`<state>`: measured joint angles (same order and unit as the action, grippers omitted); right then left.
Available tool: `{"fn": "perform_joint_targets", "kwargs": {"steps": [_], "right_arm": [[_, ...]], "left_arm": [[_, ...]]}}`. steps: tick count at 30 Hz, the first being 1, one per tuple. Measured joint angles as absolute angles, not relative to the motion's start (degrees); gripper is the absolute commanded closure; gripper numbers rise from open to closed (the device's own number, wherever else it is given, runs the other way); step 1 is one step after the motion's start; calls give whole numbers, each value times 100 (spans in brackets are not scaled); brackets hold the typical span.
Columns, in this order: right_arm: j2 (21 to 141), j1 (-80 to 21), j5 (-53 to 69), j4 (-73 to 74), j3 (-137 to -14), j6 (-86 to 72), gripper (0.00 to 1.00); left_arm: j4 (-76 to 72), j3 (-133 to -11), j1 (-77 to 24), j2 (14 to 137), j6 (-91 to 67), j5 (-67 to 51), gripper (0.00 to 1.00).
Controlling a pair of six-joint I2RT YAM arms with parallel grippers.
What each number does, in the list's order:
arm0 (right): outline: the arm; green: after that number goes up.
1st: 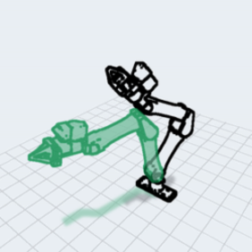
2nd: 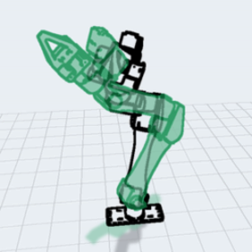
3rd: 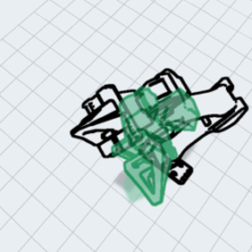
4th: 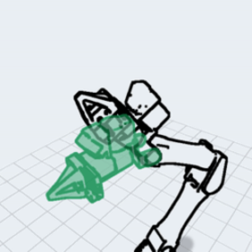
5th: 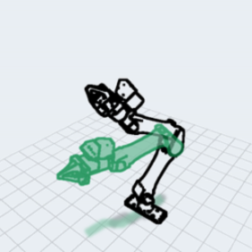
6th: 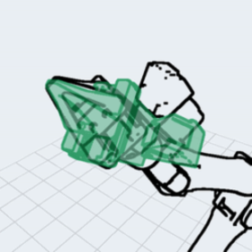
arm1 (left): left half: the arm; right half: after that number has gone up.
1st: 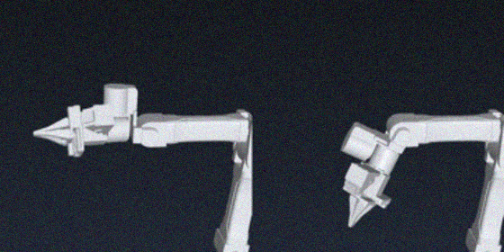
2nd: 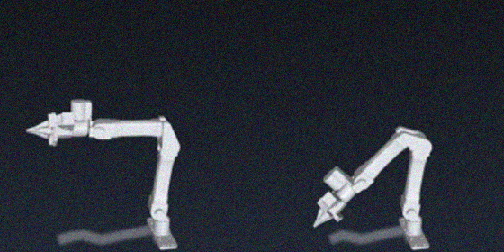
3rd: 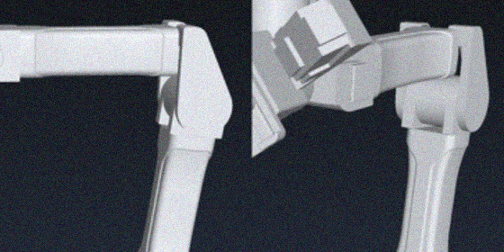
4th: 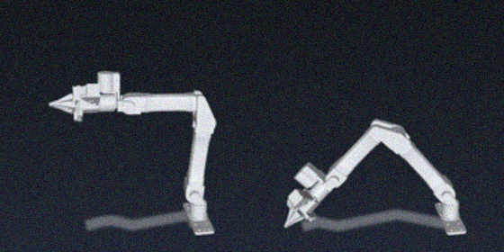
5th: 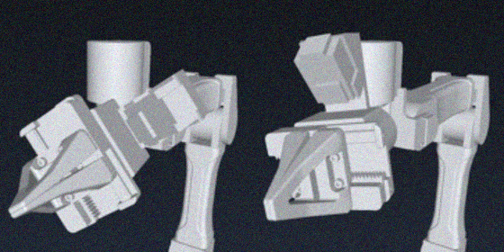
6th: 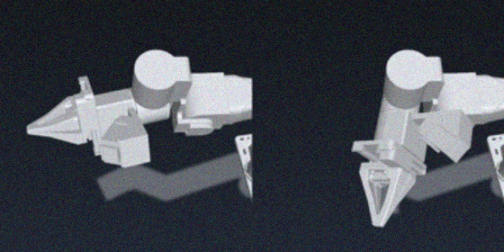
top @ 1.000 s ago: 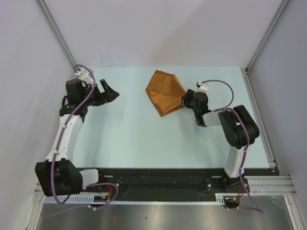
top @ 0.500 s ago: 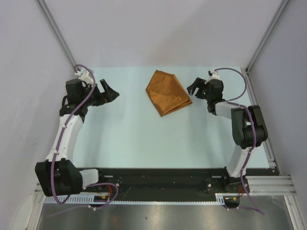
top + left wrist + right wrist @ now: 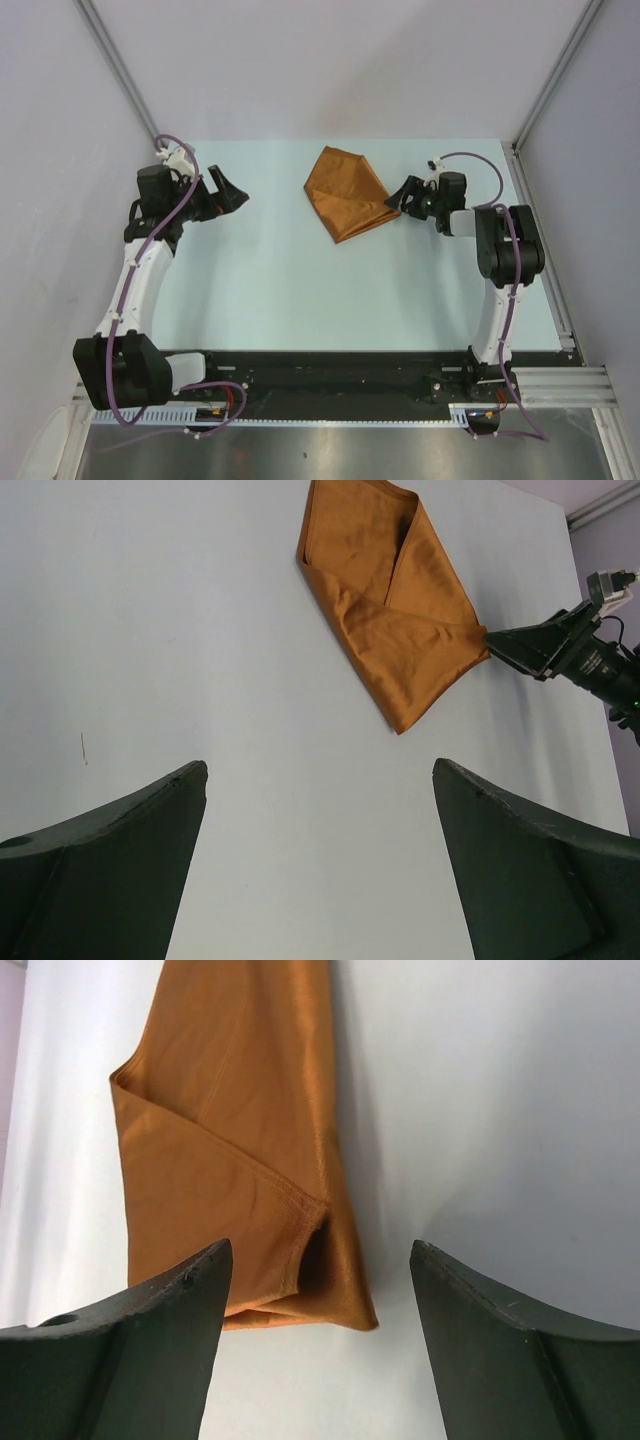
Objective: Fold the napkin, place the utensils inside, and roll it up
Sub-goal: Move the napkin to the center of the board.
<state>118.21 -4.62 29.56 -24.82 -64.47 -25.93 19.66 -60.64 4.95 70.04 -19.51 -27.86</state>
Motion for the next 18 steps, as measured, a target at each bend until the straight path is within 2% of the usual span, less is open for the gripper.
{"fn": "perform_joint_targets", "kwargs": {"steps": [6, 11, 18], "right_arm": [[12090, -506, 3094, -2346, -6807, -2497, 38], [12178, -613, 3046, -2032, -7070, -2298, 42], [12204, -766, 2908, -1693, -7218, -2067, 58]], "left_arm": [[1959, -6064, 495, 7004, -1951, -2788, 1], [1957, -6064, 495, 7004, -1951, -2788, 1], [1942, -6064, 495, 7004, -1953, -2834, 0]]}}
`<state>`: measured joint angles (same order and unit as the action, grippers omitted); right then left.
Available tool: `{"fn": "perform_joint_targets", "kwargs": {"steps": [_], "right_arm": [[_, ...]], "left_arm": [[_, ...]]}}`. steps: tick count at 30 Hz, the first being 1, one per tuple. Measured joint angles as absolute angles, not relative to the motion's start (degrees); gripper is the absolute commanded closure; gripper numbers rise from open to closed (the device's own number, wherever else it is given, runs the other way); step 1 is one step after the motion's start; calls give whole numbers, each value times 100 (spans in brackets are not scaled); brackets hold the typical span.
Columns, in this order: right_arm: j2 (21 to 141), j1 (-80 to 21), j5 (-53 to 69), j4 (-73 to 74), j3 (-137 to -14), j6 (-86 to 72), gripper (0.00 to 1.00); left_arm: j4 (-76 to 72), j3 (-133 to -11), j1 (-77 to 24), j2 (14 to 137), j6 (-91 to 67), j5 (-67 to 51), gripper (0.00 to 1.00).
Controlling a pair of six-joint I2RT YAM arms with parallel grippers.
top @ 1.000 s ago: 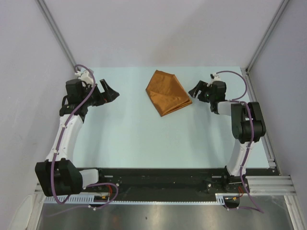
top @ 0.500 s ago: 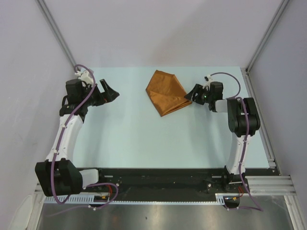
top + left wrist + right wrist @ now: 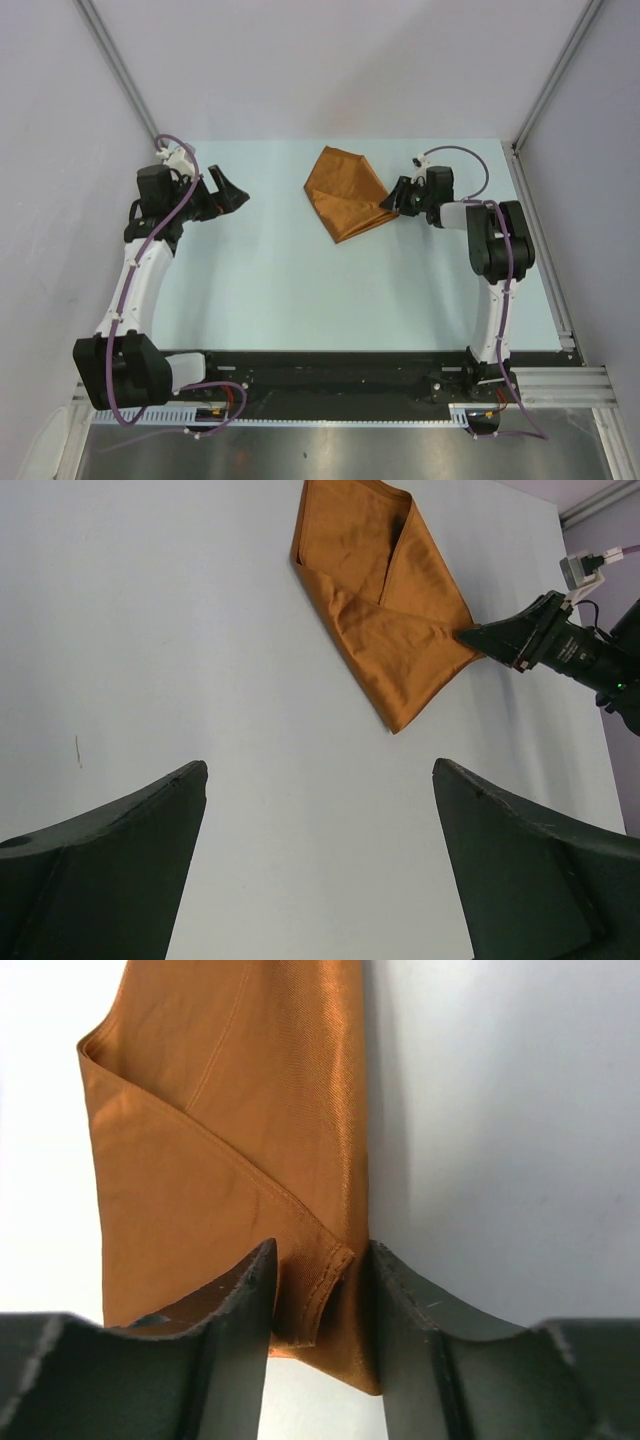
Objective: Fold the napkin, place the utensils inside, and roll it up
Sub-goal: Move the napkin to the center of the board.
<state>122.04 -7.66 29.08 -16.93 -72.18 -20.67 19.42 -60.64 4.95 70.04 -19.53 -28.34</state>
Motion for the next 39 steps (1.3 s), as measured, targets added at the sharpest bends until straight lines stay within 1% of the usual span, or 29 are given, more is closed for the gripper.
{"fn": "perform_joint_targets", "kwargs": {"steps": [2, 5, 6, 8, 10, 11, 13, 15, 16, 21, 27, 35, 39], "right_arm": [[12210, -784, 2853, -1608, -7247, -2012, 65], [12210, -816, 2770, -1503, -7258, -1940, 72], [12213, -816, 2759, -1487, -7260, -1938, 76], [12213, -821, 2724, -1461, -7260, -1927, 79], [12213, -836, 2687, -1431, -7260, -1929, 84], [12213, -845, 2674, -1424, -7260, -1927, 88], [12213, -873, 2646, -1406, -7260, -1940, 91], [12213, -888, 2635, -1402, -7260, -1964, 99], [12213, -891, 2628, -1400, -7258, -1986, 100], [12182, -899, 2554, -1354, -7216, -2211, 100], [11778, -972, 2403, -1055, -6818, -2539, 100], [10840, -1153, 2010, -764, -5754, -2952, 100], [10228, -1341, 1754, -805, -4960, -3269, 100]], "left_arm": [[1938, -6064, 495, 7004, -1955, -2869, 1], [1938, -6064, 495, 7006, -1959, -2875, 1], [1938, -6064, 495, 7004, -1962, -2875, 1], [1938, -6062, 495, 7006, -1968, -2880, 1], [1927, -6051, 495, 7006, -1984, -2888, 0], [1922, -6042, 495, 7006, -1997, -2891, 0], [1914, -6027, 495, 7006, -2008, -2893, 1], [1883, -6005, 493, 7006, -2021, -2895, 1], [1868, -5992, 486, 7006, -2047, -2895, 1], [1850, -5955, 270, 7013, -2097, -2862, 1], [1774, -5815, -493, 7039, -2169, -2812, 0], [1518, -5258, -1109, 7072, -2526, -2711, 1], [1031, -4768, -1404, 7070, -2871, -2600, 1]]}}
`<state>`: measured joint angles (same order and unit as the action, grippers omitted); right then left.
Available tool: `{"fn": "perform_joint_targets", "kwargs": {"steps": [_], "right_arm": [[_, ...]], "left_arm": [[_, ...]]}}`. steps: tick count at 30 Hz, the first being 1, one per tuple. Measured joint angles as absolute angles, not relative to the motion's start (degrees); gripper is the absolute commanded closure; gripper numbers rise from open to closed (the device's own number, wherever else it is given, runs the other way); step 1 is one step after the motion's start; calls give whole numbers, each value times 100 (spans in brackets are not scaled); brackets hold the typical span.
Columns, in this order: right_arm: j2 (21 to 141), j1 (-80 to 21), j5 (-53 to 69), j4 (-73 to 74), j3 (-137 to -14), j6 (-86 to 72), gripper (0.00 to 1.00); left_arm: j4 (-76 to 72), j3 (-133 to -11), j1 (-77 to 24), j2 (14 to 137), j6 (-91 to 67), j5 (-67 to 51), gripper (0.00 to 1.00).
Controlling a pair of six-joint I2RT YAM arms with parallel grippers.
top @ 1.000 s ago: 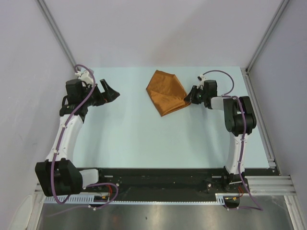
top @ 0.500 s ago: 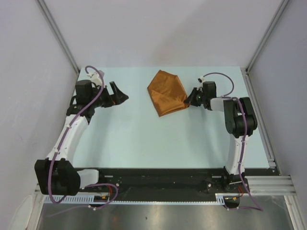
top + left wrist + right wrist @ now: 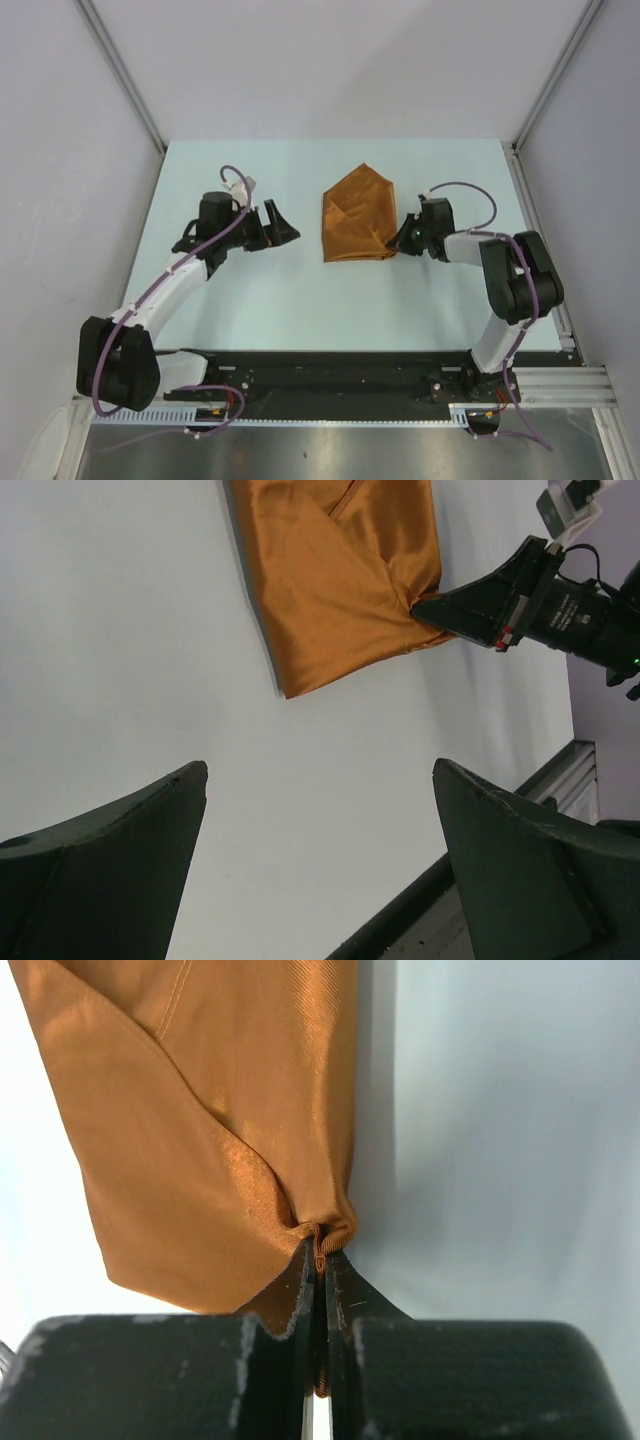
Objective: Fold the napkin, place the utensils inside, and roll it up
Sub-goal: Move the napkin to the center of the board.
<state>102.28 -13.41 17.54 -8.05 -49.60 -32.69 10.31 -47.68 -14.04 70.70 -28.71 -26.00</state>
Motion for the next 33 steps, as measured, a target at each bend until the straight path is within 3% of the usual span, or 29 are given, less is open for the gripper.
{"fn": "perform_joint_targets", "kwargs": {"steps": [9, 18, 33], "right_arm": [[8796, -2010, 1166, -1020, -3297, -4095, 100], [7404, -2233, 897, -454, -2510, -4525, 100], [7227, -2038, 947, -244, -2335, -4543, 100]], "left_arm": [[-209, -3422, -2215, 7251, -3627, -2392, 6], [-1199, -3055, -2467, 7675, -3907, -2453, 17], [-2115, -2762, -3256, 8783, -4488, -2665, 37]]}}
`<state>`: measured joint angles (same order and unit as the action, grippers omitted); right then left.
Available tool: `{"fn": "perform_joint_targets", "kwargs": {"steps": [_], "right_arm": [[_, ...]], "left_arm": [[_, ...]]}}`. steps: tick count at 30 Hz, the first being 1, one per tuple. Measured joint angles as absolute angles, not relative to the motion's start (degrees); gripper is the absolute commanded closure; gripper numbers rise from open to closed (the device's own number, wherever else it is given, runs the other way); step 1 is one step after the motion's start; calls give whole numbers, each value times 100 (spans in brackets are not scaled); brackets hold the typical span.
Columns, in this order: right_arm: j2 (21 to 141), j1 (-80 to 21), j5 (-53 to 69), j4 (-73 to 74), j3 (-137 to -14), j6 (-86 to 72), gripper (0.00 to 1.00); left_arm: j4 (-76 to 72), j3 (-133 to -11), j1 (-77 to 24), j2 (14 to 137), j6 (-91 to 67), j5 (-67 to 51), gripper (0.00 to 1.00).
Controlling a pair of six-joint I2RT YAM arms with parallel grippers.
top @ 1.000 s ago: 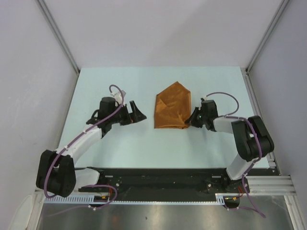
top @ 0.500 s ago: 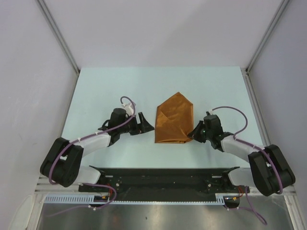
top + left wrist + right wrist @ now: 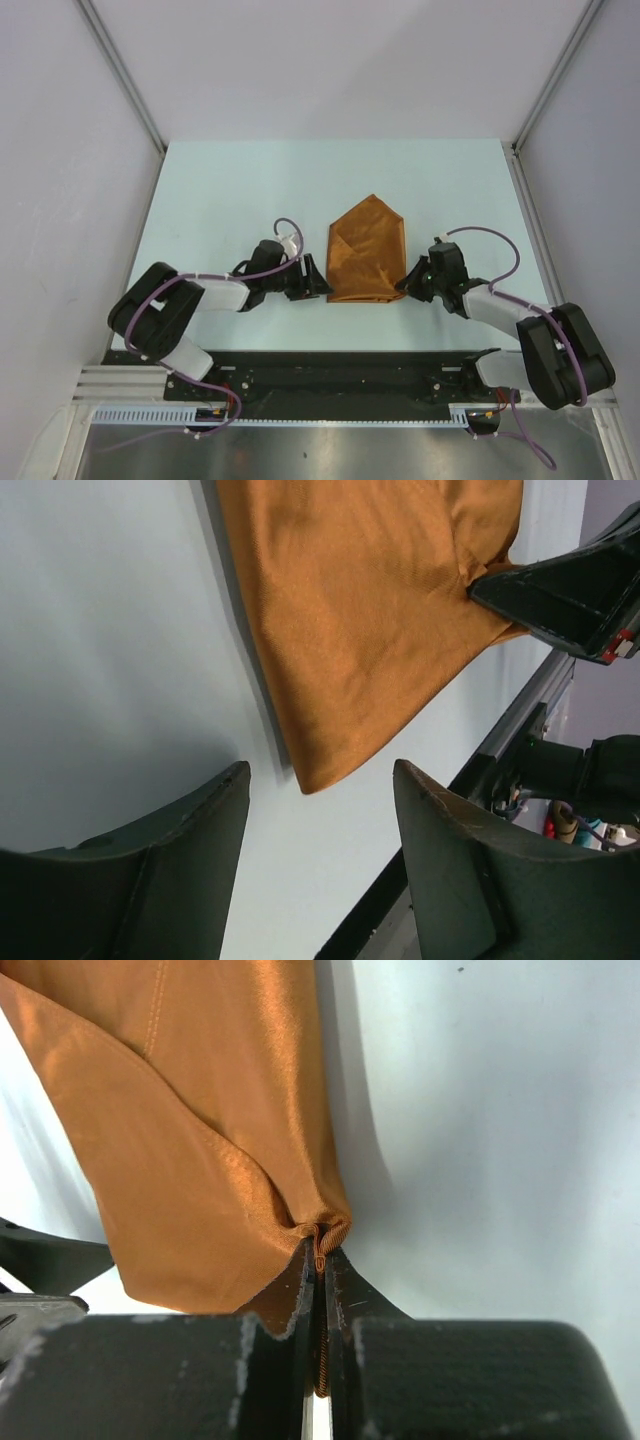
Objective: Fold the napkin, place the utensils inside, and roll it up
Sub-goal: Move the napkin to the center of the board, then roll the napkin at the center of the board.
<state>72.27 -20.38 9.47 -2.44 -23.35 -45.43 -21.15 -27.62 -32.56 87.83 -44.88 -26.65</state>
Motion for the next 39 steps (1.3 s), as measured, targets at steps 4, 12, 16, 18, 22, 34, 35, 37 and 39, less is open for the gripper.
{"fn": "perform_joint_targets", "kwargs": {"steps": [4, 12, 16, 18, 22, 34, 35, 37, 39], "right_arm": [[7279, -2029, 978, -283, -2324, -4543, 100], [7371, -2008, 1046, -316, -2327, -4543, 100], [7371, -2001, 1057, -316, -2327, -4541, 100], [7371, -1997, 1057, -316, -2327, -4536, 100], [7369, -1986, 1059, -303, -2327, -4517, 84], [5988, -2047, 436, 792, -2683, -3736, 34], [5819, -2110, 316, 834, -2729, -3607, 34], [5616, -2294, 145, 869, -2810, -3393, 33], [5566, -2591, -102, 926, -2899, -3157, 33]], "left_arm": [[-2635, -2746, -3328, 9072, -4740, -2707, 39], [-3267, -2731, -3395, 9496, -5041, -2718, 62], [-3489, -2711, -3417, 9695, -5157, -2751, 77], [-3577, -2709, -3417, 9802, -5240, -2777, 86], [-3680, -2709, -3422, 9935, -5349, -2897, 100], [-3253, -3052, -3420, 10136, -5763, -3402, 100], [-3190, -3094, -3413, 10136, -5802, -3461, 100], [-3070, -3179, -3382, 10136, -5824, -3548, 100], [-2961, -3251, -3330, 10138, -5852, -3651, 100]]}}
